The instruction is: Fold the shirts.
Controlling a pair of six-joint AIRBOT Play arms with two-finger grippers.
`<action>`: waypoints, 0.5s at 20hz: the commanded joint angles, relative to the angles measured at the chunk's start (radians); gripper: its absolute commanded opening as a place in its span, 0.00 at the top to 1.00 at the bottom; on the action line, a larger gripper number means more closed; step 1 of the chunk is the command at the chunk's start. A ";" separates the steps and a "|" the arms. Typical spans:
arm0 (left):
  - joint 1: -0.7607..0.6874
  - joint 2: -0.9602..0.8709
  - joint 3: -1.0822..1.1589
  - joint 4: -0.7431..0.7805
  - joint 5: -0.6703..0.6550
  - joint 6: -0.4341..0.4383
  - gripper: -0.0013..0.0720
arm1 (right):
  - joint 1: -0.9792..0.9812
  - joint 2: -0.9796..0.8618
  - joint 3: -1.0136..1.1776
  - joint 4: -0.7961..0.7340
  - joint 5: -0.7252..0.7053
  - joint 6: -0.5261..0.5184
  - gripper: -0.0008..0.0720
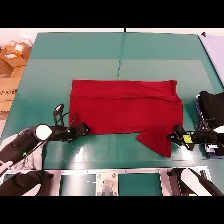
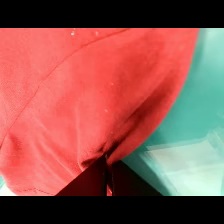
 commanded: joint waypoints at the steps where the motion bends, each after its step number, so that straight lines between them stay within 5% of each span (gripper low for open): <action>1: -0.002 0.000 -0.019 -0.062 0.013 0.000 0.08 | 0.002 -0.001 0.000 0.011 -0.001 -0.008 0.92; 8: -0.001 -0.006 -0.072 -0.042 0.105 -0.053 0.08 | 0.002 -0.001 0.000 0.024 -0.005 -0.008 0.92; 10: -0.001 -0.049 -0.079 -0.032 0.191 -0.060 0.27 | 0.002 -0.001 0.000 0.048 0.000 -0.008 0.92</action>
